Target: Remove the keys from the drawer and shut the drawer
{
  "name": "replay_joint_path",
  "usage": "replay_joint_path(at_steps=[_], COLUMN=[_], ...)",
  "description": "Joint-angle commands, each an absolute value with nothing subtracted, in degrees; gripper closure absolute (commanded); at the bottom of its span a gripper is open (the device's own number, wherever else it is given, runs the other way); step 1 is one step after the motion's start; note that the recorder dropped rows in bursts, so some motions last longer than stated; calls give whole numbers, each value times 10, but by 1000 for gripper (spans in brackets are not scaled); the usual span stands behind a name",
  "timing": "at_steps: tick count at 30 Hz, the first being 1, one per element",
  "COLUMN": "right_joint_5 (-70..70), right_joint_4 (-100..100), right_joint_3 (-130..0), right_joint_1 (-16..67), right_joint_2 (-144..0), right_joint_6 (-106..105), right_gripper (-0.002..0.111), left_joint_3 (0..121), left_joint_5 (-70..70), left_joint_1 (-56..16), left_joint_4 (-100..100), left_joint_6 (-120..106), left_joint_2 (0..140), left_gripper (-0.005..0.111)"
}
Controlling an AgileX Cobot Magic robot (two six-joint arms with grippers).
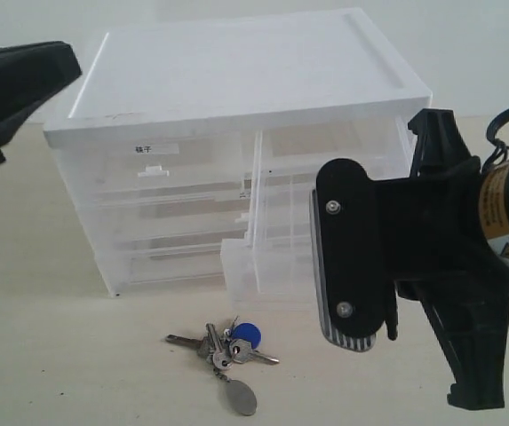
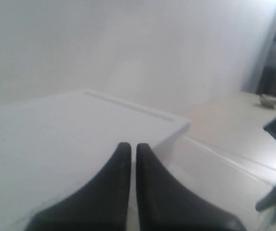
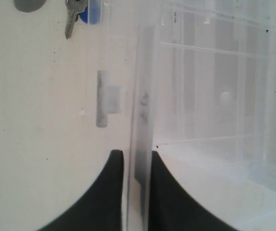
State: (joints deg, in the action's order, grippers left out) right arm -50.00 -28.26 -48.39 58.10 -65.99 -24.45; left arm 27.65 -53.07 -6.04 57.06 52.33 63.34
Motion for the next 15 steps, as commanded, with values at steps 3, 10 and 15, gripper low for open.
replay_joint_path(at_steps=[3,10,15], right_joint_5=[-458,-442,-436], right_joint_4=[-327,-275,-262], right_joint_3=[-498,-498,-498], right_joint_1=[580,580,580], right_joint_2=[-652,-652,-652], right_joint_6=[-245,-267,-291], right_gripper=[108,108,108], left_joint_3=[270,273,312], left_joint_5=[-454,-497,-380], left_joint_1=[-172,-209,-209], left_joint_4=[606,314,242], left_joint_6=[439,190,134], left_joint_2=[680,723,770], left_gripper=[102,102,102])
